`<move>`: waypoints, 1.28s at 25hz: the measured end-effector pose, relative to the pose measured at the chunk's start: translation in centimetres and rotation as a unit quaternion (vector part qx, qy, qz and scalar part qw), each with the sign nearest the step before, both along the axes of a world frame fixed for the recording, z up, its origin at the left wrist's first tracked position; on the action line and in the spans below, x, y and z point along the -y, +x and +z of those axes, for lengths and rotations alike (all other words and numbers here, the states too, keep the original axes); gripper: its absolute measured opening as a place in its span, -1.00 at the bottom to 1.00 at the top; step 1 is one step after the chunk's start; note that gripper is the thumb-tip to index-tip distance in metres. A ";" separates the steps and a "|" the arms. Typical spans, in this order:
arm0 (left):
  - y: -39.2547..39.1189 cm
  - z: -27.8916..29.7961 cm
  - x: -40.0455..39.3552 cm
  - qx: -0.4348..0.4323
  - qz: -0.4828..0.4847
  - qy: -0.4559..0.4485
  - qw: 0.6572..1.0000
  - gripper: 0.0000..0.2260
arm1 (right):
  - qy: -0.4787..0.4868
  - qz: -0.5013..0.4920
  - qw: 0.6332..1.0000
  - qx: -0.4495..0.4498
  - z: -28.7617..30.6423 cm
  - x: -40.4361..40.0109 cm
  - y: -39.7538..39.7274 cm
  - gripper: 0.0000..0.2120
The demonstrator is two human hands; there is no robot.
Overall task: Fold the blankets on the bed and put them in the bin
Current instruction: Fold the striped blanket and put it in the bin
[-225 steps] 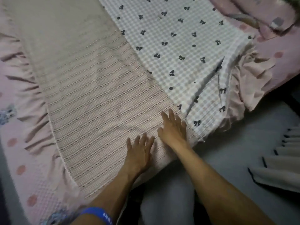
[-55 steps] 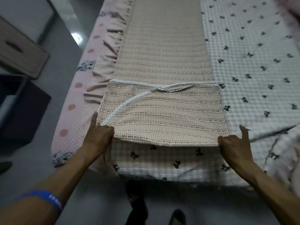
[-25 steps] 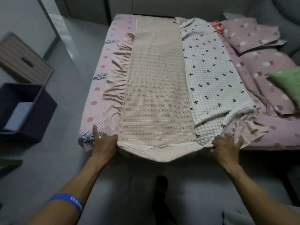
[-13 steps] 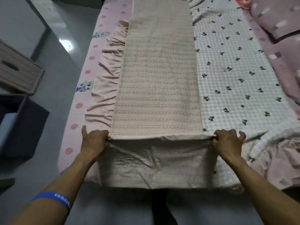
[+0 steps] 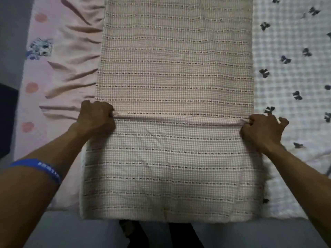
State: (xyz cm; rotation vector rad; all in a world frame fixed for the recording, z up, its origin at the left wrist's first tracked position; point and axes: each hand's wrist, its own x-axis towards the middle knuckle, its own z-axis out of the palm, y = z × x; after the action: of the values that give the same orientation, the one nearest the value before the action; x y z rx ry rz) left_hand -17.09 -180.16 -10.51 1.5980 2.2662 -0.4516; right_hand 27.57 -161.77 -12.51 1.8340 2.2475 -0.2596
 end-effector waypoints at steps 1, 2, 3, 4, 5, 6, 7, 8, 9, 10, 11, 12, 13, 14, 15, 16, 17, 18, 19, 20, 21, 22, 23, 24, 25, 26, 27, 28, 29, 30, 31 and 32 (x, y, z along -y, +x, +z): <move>0.2 -0.4 0.2 -0.015 0.010 0.005 1.000 -0.74 | 0.006 -0.007 1.000 -0.007 0.0 0.2 -0.3 -0.85; 0.6 -0.5 0.4 -0.045 0.026 0.015 0.999 -0.77 | 0.019 -0.018 1.000 -0.010 0.0 0.6 -0.4 -0.86; 1.3 -0.6 0.8 -0.085 0.040 0.035 0.995 -0.78 | 0.045 -0.020 0.999 -0.005 0.1 1.5 -0.6 -0.83; 2.5 -0.6 1.6 -0.127 0.047 0.063 0.989 -0.75 | 0.072 -0.009 0.997 0.001 0.1 3.0 -0.8 -0.75; 4.3 -0.4 2.7 -0.144 0.046 0.092 0.984 -0.69 | 0.093 0.012 0.996 -0.004 0.4 5.2 -1.2 -0.65; 6.7 -0.1 4.5 -0.130 0.022 0.112 0.985 -0.60 | 0.102 0.046 0.994 -0.021 0.6 8.2 -1.7 -0.56; 9.3 -0.5 7.1 -0.087 -0.032 0.116 0.989 -0.51 | 0.085 0.098 0.991 -0.040 0.5 11.7 -2.1 -0.47; 11.8 -1.0 10.7 -0.039 -0.087 0.105 0.990 -0.46 | 0.058 0.153 0.985 -0.046 0.0 15.4 -1.7 -0.43; 13.6 -1.2 15.0 -0.009 -0.108 0.095 0.989 -0.45 | 0.037 0.190 0.980 -0.042 -0.3 19.0 -0.6 -0.42; 14.2 -1.4 19.1 -0.007 -0.098 0.068 0.993 -0.46 | 0.011 0.199 0.980 -0.017 -0.9 21.7 1.6 -0.42; 13.5 -1.9 23.2 -0.028 -0.081 0.043 0.995 -0.45 | -0.006 0.182 0.983 0.022 -1.5 23.8 4.6 -0.41; 12.2 -1.9 25.7 -0.034 -0.060 0.025 0.997 -0.44 | -0.019 0.146 0.988 0.050 -1.7 24.7 7.3 -0.39; 11.0 -2.1 27.0 -0.036 -0.049 0.024 0.998 -0.43 | -0.025 0.106 0.992 0.067 -1.5 25.1 9.4 -0.38; 10.4 -2.1 27.7 -0.052 -0.056 0.011 0.997 -0.43 | -0.035 0.074 0.992 0.091 -1.4 25.5 10.6 -0.35; 10.5 -2.0 27.6 -0.058 -0.068 0.006 0.996 -0.43 | -0.044 0.061 0.990 0.116 -1.2 25.6 10.6 -0.30; 11.3 -1.6 27.0 -0.041 -0.078 0.010 0.996 -0.40 | -0.049 0.053 0.990 0.124 -0.7 25.9 9.9 -0.23; 12.4 -1.5 26.5 -0.032 -0.090 0.001 0.995 -0.36 | -0.037 0.055 0.990 0.127 -0.2 26.4 9.1 -0.15; 13.8 -1.4 26.1 -0.038 -0.109 -0.001 0.993 -0.31 | -0.013 0.074 0.990 0.122 0.0 27.0 8.4 -0.07; 14.8 -1.5 25.9 -0.039 -0.125 0.002 0.991 -0.23 | 0.012 0.109 0.987 0.116 -0.1 27.5 7.9 -0.02; 15.2 -1.7 25.6 -0.040 -0.132 0.003 0.991 -0.13 | 0.026 0.141 0.984 0.108 -0.5 28.0 7.6 -0.02; 15.5 -2.3 25.4 -0.041 -0.127 0.013 0.991 -0.05 | 0.034 0.169 0.980 0.098 -1.2 28.5 7.6 -0.04; 15.6 -2.8 25.3 -0.047 -0.119 0.019 0.992 0.01 | 0.052 0.197 0.974 0.097 -2.1 28.6 7.9 -0.10; 15.7 -3.3 25.6 -0.053 -0.116 0.018 0.992 0.03 | 0.079 0.222 0.967 0.099 -3.2 28.4 8.5 -0.18; 15.6 -3.7 25.9 -0.059 -0.118 0.017 0.991 0.02 | 0.099 0.232 0.963 0.095 -4.1 28.1 9.2 -0.26; 15.2 -4.3 26.4 -0.069 -0.132 0.033 0.988 -0.05 | 0.120 0.238 0.960 0.082 -4.8 27.8 10.0 -0.31; 14.8 -4.6 26.9 -0.077 -0.154 0.053 0.984 -0.17 | 0.136 0.244 0.957 0.078 -5.2 27.7 11.0 -0.35; 14.3 -4.7 27.5 -0.087 -0.175 0.076 0.978 -0.29 | 0.148 0.251 0.954 0.078 -5.1 27.7 11.9 -0.38; 13.8 -4.7 28.1 -0.103 -0.187 0.095 0.972 -0.40 | 0.153 0.257 0.951 0.075 -4.8 27.8 12.6 -0.41; 13.5 -4.5 28.7 -0.118 -0.187 0.107 0.969 -0.47 | 0.159 0.256 0.951 0.069 -4.6 28.0 13.2 -0.44; 13.5 -4.2 28.7 -0.128 -0.178 0.113 0.969 -0.52 | 0.164 0.254 0.951 0.066 -4.3 28.1 13.4 -0.46; 13.5 -4.0 28.3 -0.131 -0.163 0.116 0.971 -0.58 | 0.168 0.254 0.950 0.068 -4.1 28.1 13.3 -0.48; 13.7 -3.6 27.7 -0.129 -0.144 0.120 0.974 -0.66 | 0.168 0.255 0.950 0.072 -3.9 28.0 12.7 -0.49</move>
State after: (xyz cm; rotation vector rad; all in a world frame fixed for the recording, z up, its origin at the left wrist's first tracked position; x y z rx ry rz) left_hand -3.39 -207.83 -14.13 2.1174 2.3553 -0.4968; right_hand 40.31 -189.76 -16.45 1.2673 2.6727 0.3549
